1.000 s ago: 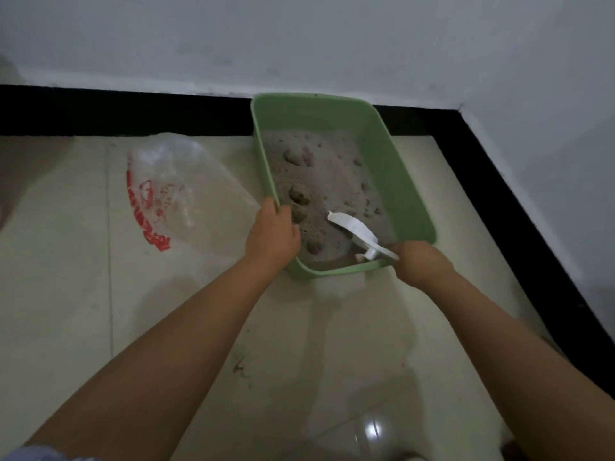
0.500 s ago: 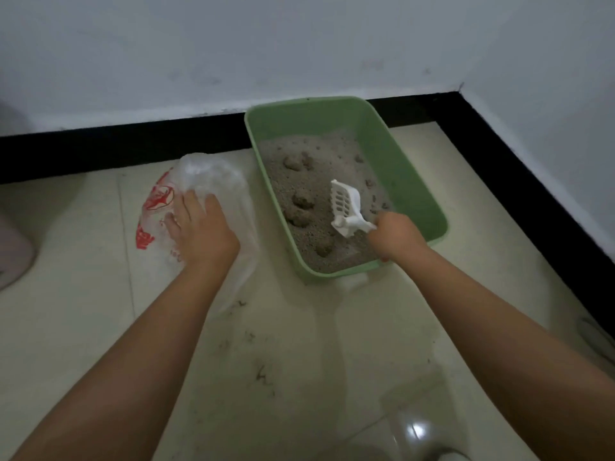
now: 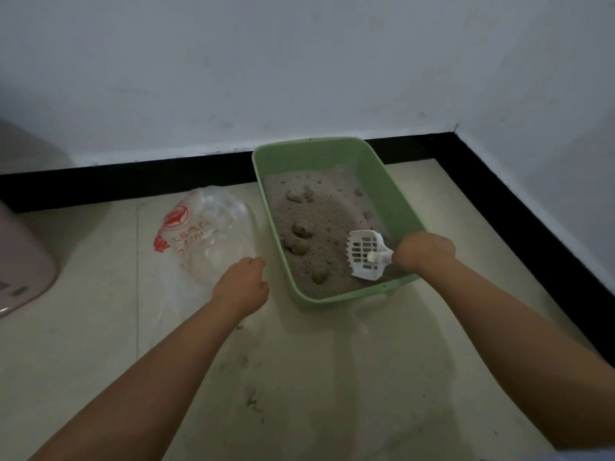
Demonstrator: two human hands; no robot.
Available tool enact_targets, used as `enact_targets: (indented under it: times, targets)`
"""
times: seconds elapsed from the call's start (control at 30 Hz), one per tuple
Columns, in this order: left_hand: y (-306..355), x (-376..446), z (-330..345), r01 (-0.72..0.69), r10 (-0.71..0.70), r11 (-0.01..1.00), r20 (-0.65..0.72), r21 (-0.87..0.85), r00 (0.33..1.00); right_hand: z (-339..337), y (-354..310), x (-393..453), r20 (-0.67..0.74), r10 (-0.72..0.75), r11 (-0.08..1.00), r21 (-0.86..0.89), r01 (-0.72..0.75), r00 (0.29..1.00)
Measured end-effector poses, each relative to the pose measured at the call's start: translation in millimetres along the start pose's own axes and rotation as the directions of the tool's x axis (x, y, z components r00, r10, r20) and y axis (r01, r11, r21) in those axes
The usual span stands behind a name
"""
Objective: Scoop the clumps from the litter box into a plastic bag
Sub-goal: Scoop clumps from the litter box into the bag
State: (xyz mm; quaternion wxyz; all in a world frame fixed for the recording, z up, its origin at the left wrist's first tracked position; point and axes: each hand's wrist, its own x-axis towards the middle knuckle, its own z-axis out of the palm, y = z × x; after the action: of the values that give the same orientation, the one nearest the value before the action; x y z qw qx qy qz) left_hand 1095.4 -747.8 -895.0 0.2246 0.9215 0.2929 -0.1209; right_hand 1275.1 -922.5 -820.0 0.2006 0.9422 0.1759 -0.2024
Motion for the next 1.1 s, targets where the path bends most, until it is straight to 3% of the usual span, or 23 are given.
enact_targets:
  times: [0.13, 0.23, 0.4, 0.5, 0.6, 0.7, 0.97, 1.1]
  targets:
    - [-0.5, -8.3, 5.1, 0.060, -0.054, 0.995, -0.067, 0.079, 0.996, 7.4, 9.7, 13.3, -0.077, -0.086, 0.989, -0.128, 0.076, 0.993]
    - [-2.6, -16.0, 12.5, 0.092, -0.098, 0.963, 0.012, 0.252, 0.995, 2.8, 16.9, 25.4, -0.076, -0.210, 0.955, -0.228, 0.188, 0.975]
    - [-13.1, -27.4, 19.1, 0.018, -0.022, 0.903, 0.006, 0.430, 1.000, 12.4, 14.2, 37.4, -0.052, -0.358, 0.923, -0.168, 0.345, 0.932]
    - [-19.2, -27.5, 18.8, 0.025, -0.019, 0.932, -0.020, 0.363, 1.000, 28.6, 15.3, 48.7, 0.006, -0.384, 0.921, -0.077, 0.383, 0.923]
    - [-13.3, -23.0, 19.9, 0.039, -0.020, 0.987, -0.124, 0.154, 0.992, 39.7, 12.3, 58.6, -0.001, -0.417, 0.909, -0.033, 0.417, 0.909]
    - [-1.6, -16.9, 20.2, -0.052, 0.065, 0.997, -0.215, 0.062, 0.975, 42.0, 0.7, 65.8, -0.021, -0.481, 0.876, -0.045, 0.480, 0.876]
    - [29.9, 11.4, 43.4, -0.299, 0.327, 0.943, -0.252, 0.143, 0.911, 62.7, -9.6, 85.5, -0.042, -0.516, 0.852, 0.082, 0.518, 0.855]
    - [18.1, 23.0, 52.0, -0.453, 0.495, 0.868, -0.413, 0.203, 0.765, 64.5, -7.3, 90.6, -0.058, -0.544, 0.826, 0.139, 0.546, 0.837]
